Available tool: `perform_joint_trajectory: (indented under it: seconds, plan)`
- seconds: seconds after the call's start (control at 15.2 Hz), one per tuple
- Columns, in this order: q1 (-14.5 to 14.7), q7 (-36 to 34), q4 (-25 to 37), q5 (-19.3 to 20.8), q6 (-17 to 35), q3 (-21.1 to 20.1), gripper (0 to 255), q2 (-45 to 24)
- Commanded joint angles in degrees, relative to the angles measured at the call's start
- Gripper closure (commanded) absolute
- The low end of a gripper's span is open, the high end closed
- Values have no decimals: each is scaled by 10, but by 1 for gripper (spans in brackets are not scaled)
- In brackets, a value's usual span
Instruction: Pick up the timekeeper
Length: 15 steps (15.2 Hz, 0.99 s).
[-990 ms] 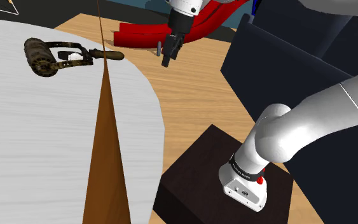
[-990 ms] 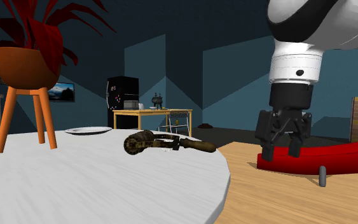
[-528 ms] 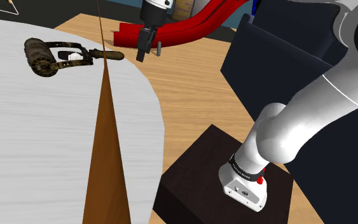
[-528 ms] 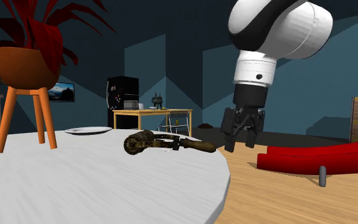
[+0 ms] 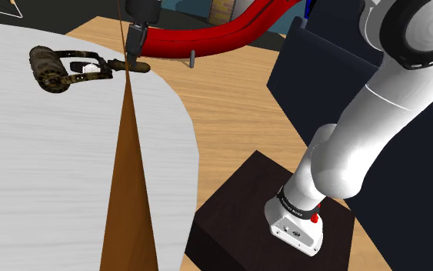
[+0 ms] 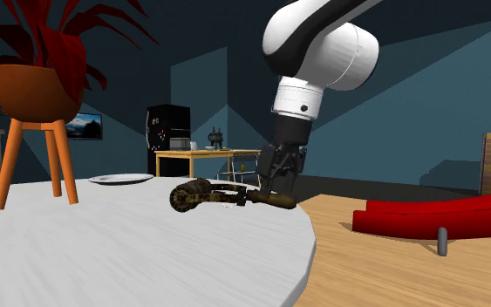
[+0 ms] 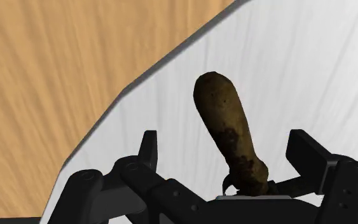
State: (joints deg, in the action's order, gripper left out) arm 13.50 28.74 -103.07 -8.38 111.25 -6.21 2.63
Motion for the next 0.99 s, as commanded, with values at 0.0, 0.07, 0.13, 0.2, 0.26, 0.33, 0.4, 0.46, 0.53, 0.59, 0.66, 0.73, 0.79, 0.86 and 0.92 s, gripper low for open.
perform_joint_trajectory:
  seconds: [0.0,0.07,0.13,0.2,0.26,0.33,0.4,0.46,0.53,0.59,0.66,0.73,0.79,0.86,0.92]
  plan:
    - [8,20,42,-2,-2,-8,0,-33]
    - [12,29,62,-2,-3,-12,0,-48]
    - [17,37,83,-3,-4,-16,0,-63]
    - [21,45,104,-2,-6,-21,0,-79]
    - [26,53,125,-2,-8,-26,0,-94]
    - [31,61,147,-1,-11,-30,0,-110]
    - [35,69,169,0,-14,-35,0,-125]
    - [40,76,192,2,-18,-40,0,-141]
    - [43,80,203,3,-20,-43,0,-149]
    - [43,81,194,2,-12,-43,0,-147]
    - [43,82,184,1,-4,-43,0,-146]
    - [43,84,175,1,4,-43,0,-145]
    - [42,85,167,0,12,-43,0,-144]
    - [42,86,158,0,20,-43,0,-144]
    - [42,88,150,-1,27,-43,0,-143]
